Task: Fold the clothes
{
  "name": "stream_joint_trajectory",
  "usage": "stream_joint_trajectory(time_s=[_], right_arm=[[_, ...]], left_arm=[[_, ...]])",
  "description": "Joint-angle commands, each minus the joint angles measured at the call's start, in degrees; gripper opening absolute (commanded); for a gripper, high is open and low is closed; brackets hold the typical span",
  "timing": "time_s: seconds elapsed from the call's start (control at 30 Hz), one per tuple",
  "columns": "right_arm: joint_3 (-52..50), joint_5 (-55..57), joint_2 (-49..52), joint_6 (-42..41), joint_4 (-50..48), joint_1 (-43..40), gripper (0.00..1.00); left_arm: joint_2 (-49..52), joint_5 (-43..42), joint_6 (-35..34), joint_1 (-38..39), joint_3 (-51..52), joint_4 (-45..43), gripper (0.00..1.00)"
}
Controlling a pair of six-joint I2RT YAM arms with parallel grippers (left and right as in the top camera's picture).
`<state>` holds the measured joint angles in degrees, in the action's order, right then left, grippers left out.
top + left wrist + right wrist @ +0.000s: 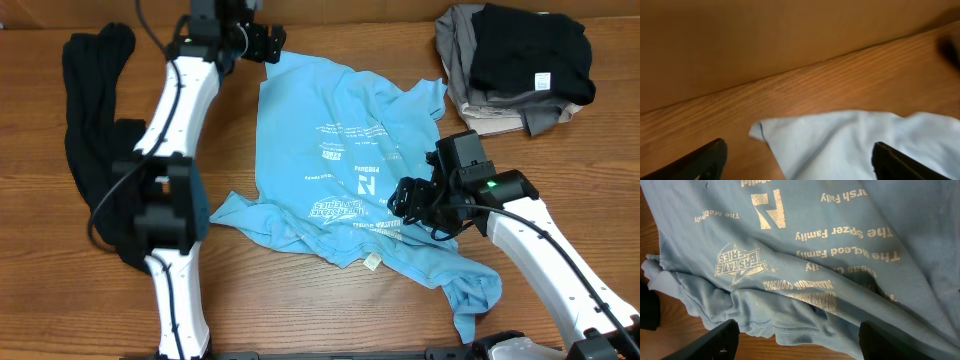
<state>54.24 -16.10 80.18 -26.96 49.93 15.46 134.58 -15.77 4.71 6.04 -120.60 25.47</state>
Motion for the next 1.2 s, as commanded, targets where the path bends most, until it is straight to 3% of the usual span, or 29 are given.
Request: stream_joint_trajectory(time_s=[0.0, 0.3, 0.37, 0.47, 0.53, 0.7, 1.0, 1.17], right_arm=[[1.22, -0.07, 0.0, 0.2, -0.15, 0.28, 0.79], [1.22, -0.07, 0.0, 0.2, -0.15, 0.28, 0.79], [1.22, -0.09, 0.0, 0.2, -0.11, 0.28, 0.79], [1.22, -0.11, 0.0, 0.17, 0.13, 0.28, 0.79], [1.22, -0.11, 0.0, 0.17, 0.28, 0.28, 0.79], [1.22, -0.11, 0.0, 0.17, 0.28, 0.28, 0.79], [1.22, -0.07, 0.0, 0.2, -0.68, 0.28, 0.79], [1.22, 0.17, 0.39, 0.2, -3.67, 0.28, 0.8]], left_arm=[[5.7, 3.37, 2.16, 0.76, -7.08, -0.02, 0.87], [11.37, 2.75, 5.25, 4.24, -7.91, 3.3, 0.64], [12.11, 4.24, 5.68, 5.01, -7.91, 4.74, 0.53], [13.22, 6.82, 5.77, 5.73, -7.91, 6.62, 0.23], [14.08, 7.52, 4.87, 5.95, -7.91, 7.5, 0.16], [16.22, 13.2, -0.5, 5.99, -7.8, 11.72, 0.08], [16.96, 29.81, -6.62, 3.63, -7.76, 22.56, 0.09], [16.96, 30.49, -12.09, -2.71, -7.76, 32.06, 0.11]])
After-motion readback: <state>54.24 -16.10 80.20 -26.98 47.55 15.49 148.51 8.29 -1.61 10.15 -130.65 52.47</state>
